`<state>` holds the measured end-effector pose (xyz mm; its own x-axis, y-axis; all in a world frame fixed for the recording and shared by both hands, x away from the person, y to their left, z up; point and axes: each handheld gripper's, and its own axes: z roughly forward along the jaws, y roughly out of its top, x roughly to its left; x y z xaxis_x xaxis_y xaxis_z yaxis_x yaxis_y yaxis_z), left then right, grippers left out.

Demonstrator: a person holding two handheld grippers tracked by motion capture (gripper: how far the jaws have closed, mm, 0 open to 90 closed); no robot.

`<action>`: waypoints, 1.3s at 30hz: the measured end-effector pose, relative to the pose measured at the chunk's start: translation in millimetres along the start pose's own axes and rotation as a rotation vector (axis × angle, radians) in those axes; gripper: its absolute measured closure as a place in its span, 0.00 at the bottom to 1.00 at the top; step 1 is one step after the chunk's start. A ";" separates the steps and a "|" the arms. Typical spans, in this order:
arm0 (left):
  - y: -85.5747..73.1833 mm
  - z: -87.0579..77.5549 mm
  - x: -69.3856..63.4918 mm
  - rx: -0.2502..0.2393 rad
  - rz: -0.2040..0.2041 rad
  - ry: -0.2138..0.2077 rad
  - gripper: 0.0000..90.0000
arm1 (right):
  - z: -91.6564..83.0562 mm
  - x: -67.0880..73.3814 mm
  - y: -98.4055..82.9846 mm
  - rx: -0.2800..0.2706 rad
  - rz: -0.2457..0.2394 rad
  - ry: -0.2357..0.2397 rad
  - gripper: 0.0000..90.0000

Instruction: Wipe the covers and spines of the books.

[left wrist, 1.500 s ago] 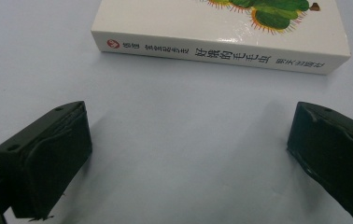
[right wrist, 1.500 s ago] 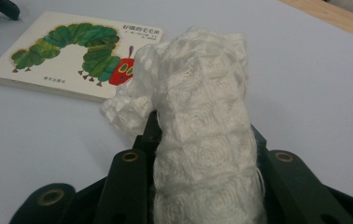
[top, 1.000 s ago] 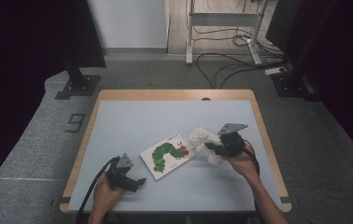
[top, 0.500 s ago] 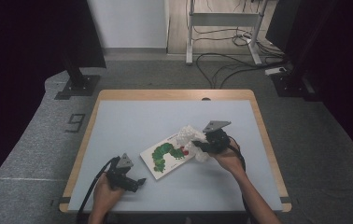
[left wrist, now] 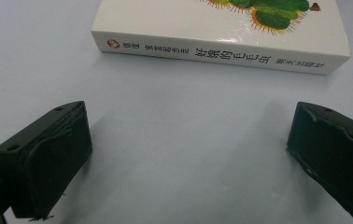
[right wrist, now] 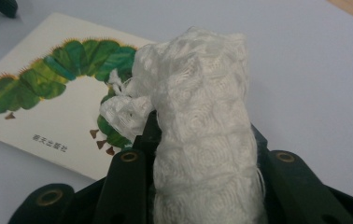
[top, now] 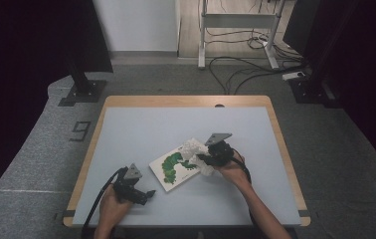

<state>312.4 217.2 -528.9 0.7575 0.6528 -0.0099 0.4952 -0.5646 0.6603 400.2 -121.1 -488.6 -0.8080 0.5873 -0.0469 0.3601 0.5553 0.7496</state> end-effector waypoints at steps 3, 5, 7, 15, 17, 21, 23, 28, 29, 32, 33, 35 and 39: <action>0.0 0.0 0.0 0.000 0.000 0.000 0.00 | 6.1 -0.6 -6.0 0.012 0.007 0.004 0.70; 0.0 0.0 0.0 0.000 0.000 0.000 0.00 | 9.0 -0.8 -9.3 0.021 0.003 -0.001 0.70; 0.0 0.0 0.0 0.000 0.000 0.000 0.00 | 11.6 -0.4 -13.1 0.025 0.008 -0.001 0.70; 0.0 0.0 0.0 0.000 0.000 0.000 0.00 | 14.8 2.3 -18.5 0.017 0.014 0.011 0.71; 0.0 0.0 0.0 0.000 0.000 0.000 0.00 | 15.1 4.7 -17.8 0.023 0.004 0.005 0.71; 0.0 0.0 0.0 0.000 0.000 0.000 0.00 | 15.7 10.1 -15.9 0.034 -0.022 -0.008 0.70; 0.0 0.0 0.0 0.000 0.000 0.000 0.00 | 15.7 11.2 -15.4 0.037 -0.026 -0.007 0.70; 0.0 0.0 0.0 0.000 0.000 0.000 0.00 | 16.7 16.5 -13.8 0.037 -0.038 0.008 0.70; 0.0 0.0 0.0 0.000 0.000 0.000 0.00 | 16.9 17.9 -13.6 0.035 -0.039 0.009 0.70; 0.0 0.0 0.0 0.000 0.000 0.000 0.00 | 18.5 23.6 -12.0 0.029 -0.049 0.032 0.70; 0.0 0.0 0.0 0.000 0.000 0.000 0.00 | 18.8 24.8 -11.6 0.029 -0.051 0.031 0.70; -0.1 0.0 0.0 -0.001 0.000 0.000 0.00 | 19.7 27.4 -10.4 0.030 -0.051 0.040 0.70; -0.1 0.0 0.0 0.000 0.001 0.000 0.00 | 20.6 30.3 -10.2 0.022 -0.047 0.060 0.70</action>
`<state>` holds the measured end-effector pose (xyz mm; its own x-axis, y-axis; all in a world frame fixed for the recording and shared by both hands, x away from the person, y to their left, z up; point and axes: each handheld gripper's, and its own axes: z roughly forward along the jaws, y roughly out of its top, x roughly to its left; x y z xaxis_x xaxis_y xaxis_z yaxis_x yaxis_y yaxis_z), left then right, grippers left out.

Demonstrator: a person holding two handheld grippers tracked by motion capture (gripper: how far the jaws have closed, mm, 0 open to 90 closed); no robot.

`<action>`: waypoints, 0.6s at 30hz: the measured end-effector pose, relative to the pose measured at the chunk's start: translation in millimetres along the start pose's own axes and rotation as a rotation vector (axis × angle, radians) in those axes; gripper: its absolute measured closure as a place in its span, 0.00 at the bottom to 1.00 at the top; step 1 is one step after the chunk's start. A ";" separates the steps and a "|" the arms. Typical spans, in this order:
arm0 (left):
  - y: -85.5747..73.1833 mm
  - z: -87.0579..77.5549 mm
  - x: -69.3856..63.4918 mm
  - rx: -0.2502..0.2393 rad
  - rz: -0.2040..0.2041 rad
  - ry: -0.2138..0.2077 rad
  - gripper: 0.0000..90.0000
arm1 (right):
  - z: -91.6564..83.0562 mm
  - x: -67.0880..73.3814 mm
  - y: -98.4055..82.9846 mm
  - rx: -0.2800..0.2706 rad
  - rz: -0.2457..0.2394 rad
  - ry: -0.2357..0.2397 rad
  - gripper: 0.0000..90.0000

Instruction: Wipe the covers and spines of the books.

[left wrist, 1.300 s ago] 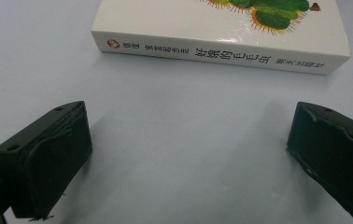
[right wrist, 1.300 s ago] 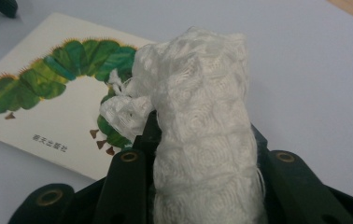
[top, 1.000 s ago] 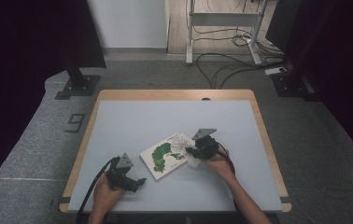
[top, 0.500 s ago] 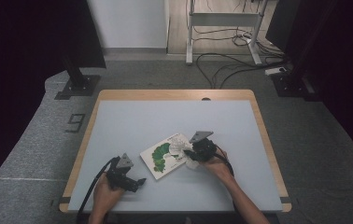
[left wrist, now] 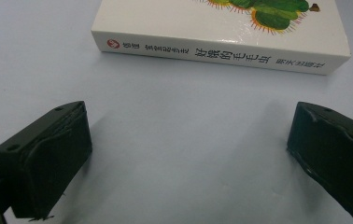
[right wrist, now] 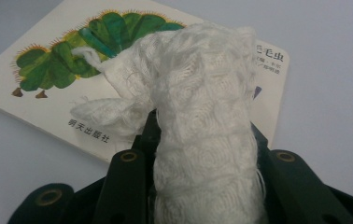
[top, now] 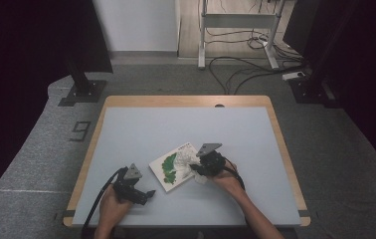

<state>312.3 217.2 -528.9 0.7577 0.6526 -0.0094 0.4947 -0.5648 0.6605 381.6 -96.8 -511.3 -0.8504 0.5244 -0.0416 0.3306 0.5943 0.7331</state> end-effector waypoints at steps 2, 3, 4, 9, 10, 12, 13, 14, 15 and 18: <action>0.0 0.0 0.0 0.000 0.000 0.000 0.00 | 0.4 0.7 -0.1 -0.007 0.008 0.016 0.70; 0.0 0.0 0.0 0.000 0.000 0.000 0.00 | 0.6 1.5 -0.1 -0.011 0.011 0.027 0.70; 0.0 0.0 0.0 0.000 0.000 0.000 0.00 | 0.8 2.2 0.1 -0.012 0.014 0.038 0.70; 0.0 0.0 0.0 0.000 0.000 0.000 0.00 | 5.0 13.5 4.5 -0.024 0.005 0.102 0.70; 0.0 0.0 0.0 0.000 0.000 0.000 0.00 | 5.8 15.4 5.5 -0.026 0.001 0.111 0.70; -0.1 0.0 -0.1 0.000 0.000 0.000 0.00 | 8.1 20.6 8.1 -0.029 -0.007 0.135 0.70; -0.1 0.0 -0.1 0.000 0.000 0.000 0.00 | 8.9 23.4 9.4 -0.027 -0.007 0.143 0.70; -0.1 0.0 -0.1 0.000 0.000 0.000 0.00 | 10.0 25.8 10.7 -0.028 -0.014 0.150 0.70; -0.1 -0.1 -0.1 0.000 0.001 0.000 0.00 | 10.9 27.9 11.8 -0.027 -0.020 0.158 0.70; -0.1 0.0 0.0 0.000 0.001 0.000 0.00 | 13.3 34.2 14.9 -0.027 -0.025 0.173 0.70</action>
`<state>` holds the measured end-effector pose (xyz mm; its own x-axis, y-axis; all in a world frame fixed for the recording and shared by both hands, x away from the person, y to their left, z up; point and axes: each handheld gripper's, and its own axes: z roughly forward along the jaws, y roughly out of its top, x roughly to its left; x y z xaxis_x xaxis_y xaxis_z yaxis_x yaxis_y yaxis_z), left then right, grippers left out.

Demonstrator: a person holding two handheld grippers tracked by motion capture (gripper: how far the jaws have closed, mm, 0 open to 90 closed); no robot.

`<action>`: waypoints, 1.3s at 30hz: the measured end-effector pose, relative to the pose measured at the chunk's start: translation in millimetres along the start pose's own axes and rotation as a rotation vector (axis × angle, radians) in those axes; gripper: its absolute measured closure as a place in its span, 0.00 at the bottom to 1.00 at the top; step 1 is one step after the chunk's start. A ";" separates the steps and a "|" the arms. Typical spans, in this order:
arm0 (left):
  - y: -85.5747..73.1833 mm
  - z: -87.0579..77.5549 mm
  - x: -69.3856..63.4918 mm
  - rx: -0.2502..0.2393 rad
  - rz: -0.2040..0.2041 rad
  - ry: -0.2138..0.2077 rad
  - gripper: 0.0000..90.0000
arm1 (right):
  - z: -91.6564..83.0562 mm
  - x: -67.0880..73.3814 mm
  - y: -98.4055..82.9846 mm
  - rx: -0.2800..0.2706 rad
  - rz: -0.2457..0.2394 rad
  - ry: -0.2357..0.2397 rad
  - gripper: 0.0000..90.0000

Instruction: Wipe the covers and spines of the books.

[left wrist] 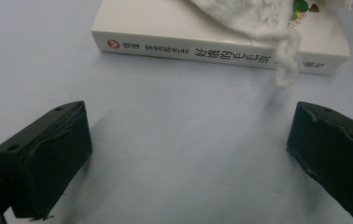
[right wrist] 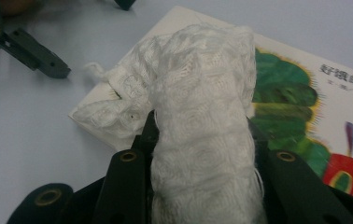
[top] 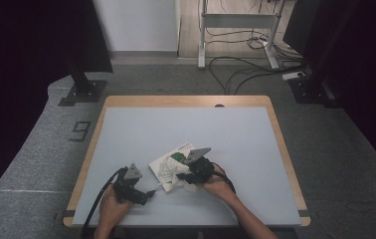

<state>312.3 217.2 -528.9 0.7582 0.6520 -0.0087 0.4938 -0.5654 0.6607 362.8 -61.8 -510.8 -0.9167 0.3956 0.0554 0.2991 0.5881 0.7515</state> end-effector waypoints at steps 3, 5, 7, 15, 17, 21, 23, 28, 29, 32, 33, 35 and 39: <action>0.0 0.0 0.0 0.000 0.000 0.000 0.00 | 2.9 4.2 2.2 -0.002 -0.009 0.009 0.70; 0.0 0.0 0.0 0.000 0.000 0.000 0.00 | 4.2 6.3 3.2 -0.003 -0.009 0.015 0.70; 0.0 0.0 -0.1 -0.001 -0.001 0.000 0.00 | 5.4 8.7 4.4 -0.002 -0.007 0.024 0.70; 0.0 0.0 0.1 0.000 0.002 -0.001 0.00 | 12.0 21.1 11.1 0.008 -0.032 0.054 0.70; 0.0 -0.1 0.1 0.001 0.002 -0.001 0.00 | 13.9 23.8 12.7 0.008 -0.040 0.061 0.70; 0.0 -0.1 0.1 0.000 0.002 0.000 0.00 | 17.3 28.0 17.1 0.020 -0.058 0.063 0.71; 0.0 -0.1 0.0 0.000 0.002 0.000 0.00 | 18.5 27.0 19.0 0.025 -0.055 0.066 0.72; 0.0 -0.1 0.0 0.000 0.002 0.000 0.00 | 22.5 23.7 23.0 0.028 -0.045 0.067 0.72; 0.0 -0.1 0.0 0.000 0.002 0.000 0.00 | 23.2 23.3 23.7 0.029 -0.043 0.066 0.72; 0.0 -0.1 -0.1 0.000 0.000 0.000 0.00 | 26.1 20.8 27.2 0.036 -0.042 0.066 0.73; 0.0 -0.1 -0.1 0.000 0.000 0.000 0.00 | 27.2 20.2 28.3 0.037 -0.037 0.063 0.73; -0.1 0.0 -0.2 -0.001 -0.001 0.000 0.00 | 29.2 18.3 30.4 0.039 -0.036 0.063 0.73; -0.1 0.0 -0.3 -0.002 -0.003 0.000 0.00 | 33.6 15.1 35.4 0.049 -0.034 0.055 0.73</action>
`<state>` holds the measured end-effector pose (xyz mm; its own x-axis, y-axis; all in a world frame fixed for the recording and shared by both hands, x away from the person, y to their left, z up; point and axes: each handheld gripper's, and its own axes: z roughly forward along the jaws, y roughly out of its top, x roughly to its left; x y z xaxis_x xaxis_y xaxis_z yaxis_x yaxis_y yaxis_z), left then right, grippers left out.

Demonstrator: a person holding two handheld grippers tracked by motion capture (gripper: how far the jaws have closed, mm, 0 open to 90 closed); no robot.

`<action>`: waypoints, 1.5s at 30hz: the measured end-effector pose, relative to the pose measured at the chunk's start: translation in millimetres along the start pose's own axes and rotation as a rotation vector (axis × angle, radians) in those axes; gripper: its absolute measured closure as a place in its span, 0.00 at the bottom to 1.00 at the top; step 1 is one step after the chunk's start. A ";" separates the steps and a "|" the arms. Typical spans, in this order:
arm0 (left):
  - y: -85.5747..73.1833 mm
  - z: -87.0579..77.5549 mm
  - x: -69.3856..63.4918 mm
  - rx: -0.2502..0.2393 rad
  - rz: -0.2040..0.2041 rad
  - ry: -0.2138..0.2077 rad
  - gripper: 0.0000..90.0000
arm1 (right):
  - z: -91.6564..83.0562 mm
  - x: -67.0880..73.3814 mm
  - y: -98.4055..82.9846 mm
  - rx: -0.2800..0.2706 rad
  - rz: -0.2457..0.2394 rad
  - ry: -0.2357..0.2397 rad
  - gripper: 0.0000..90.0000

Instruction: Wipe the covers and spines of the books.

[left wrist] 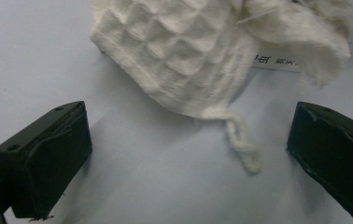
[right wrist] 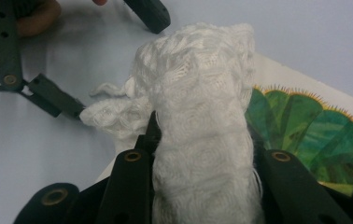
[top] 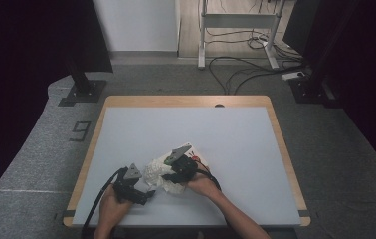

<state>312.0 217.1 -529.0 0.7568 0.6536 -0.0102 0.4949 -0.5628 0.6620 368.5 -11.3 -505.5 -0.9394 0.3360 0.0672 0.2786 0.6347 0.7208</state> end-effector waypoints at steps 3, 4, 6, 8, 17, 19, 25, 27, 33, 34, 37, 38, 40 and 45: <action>0.0 -0.1 0.1 0.001 0.002 -0.001 0.00 | 2.8 -1.9 3.3 0.003 -0.001 -0.004 0.73; 0.0 -0.1 0.1 0.001 0.002 -0.001 0.00 | 3.9 -2.3 4.3 0.002 0.002 -0.006 0.73; 0.0 -0.1 0.1 0.001 0.002 -0.001 0.00 | 6.3 -3.3 7.0 0.005 0.003 -0.011 0.73; 0.0 0.0 0.0 0.001 0.002 0.000 0.00 | 7.9 -3.6 9.0 0.009 0.000 -0.015 0.73; 0.0 0.0 0.0 0.000 0.001 0.001 0.00 | 6.8 -6.7 8.0 0.013 -0.010 -0.030 0.74; 0.0 0.0 0.0 0.001 0.002 0.002 0.00 | 5.1 -9.6 6.7 0.015 -0.005 -0.039 0.75; 0.0 0.0 0.0 0.001 0.003 0.002 0.00 | 1.3 -16.3 3.1 0.014 0.011 -0.061 0.75; 0.0 0.0 0.0 0.001 0.003 0.001 0.00 | -0.1 -18.4 1.9 0.016 0.016 -0.070 0.75; 0.0 0.0 0.1 0.001 0.003 0.001 0.00 | -6.4 -28.6 -4.6 0.010 0.040 -0.097 0.75; 0.0 0.0 0.1 0.001 0.003 0.001 0.00 | -7.9 -31.2 -6.2 0.008 0.045 -0.104 0.75; 0.0 0.0 0.1 0.001 0.003 0.001 0.00 | -11.8 -37.2 -10.1 0.006 0.061 -0.125 0.75; 0.0 0.0 0.1 0.001 0.003 0.001 0.00 | -13.8 -40.5 -12.1 0.005 0.068 -0.135 0.75; 0.0 0.0 0.1 0.001 0.003 0.001 0.00 | -17.1 -45.7 -15.1 0.006 0.085 -0.151 0.75; 0.0 0.0 0.1 0.001 0.002 0.001 0.00 | -24.7 -57.5 -22.1 0.007 0.113 -0.192 0.75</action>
<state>312.1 217.1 -529.0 0.7576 0.6527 -0.0077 0.4934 -0.5648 0.6615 411.4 -61.9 -508.3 -0.8473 0.5309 0.0140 0.3816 0.5903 0.7113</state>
